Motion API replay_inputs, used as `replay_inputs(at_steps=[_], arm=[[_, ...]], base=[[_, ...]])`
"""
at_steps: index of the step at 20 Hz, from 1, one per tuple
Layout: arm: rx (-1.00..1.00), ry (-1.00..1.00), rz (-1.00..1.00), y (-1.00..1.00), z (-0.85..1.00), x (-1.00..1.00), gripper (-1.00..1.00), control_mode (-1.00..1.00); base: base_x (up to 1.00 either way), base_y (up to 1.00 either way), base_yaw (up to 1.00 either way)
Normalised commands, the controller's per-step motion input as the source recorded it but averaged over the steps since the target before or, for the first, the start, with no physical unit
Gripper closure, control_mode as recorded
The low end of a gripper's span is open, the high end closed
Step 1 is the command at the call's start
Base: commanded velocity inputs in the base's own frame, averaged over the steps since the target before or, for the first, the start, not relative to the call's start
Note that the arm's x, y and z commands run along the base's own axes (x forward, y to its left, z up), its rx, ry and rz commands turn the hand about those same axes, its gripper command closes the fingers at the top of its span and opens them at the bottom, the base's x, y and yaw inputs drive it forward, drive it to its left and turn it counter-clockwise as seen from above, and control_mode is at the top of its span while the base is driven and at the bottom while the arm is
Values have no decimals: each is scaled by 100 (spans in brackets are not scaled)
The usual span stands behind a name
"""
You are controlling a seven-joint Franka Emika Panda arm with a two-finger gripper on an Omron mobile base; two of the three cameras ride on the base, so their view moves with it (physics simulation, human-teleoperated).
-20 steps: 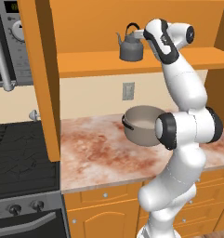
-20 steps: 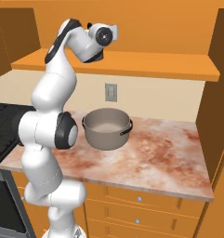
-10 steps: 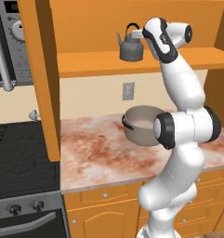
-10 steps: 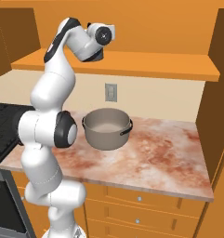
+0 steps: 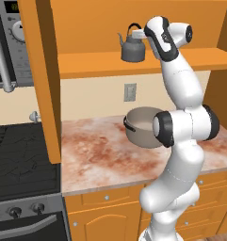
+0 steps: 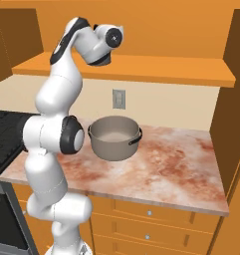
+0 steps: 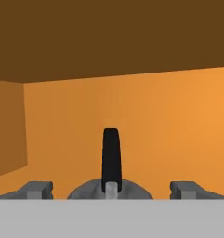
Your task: Pick the kettle from the cabinet and place it on a stove burner. Then pick the pot from the counter and place it on another stove burner. Finally, turn both burners on.
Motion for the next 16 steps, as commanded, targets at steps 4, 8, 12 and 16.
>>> replay_inputs(at_steps=[4,8,12,16], arm=[[0,0,5,1,0,12,100,-100],[0,0,4,0,0,1,100,-100],[0,0,2,0,0,0,100,-100],[0,0,0,0,0,0,100,-100]], base=[[0,0,0],[0,0,0],[0,0,0],[0,0,0]])
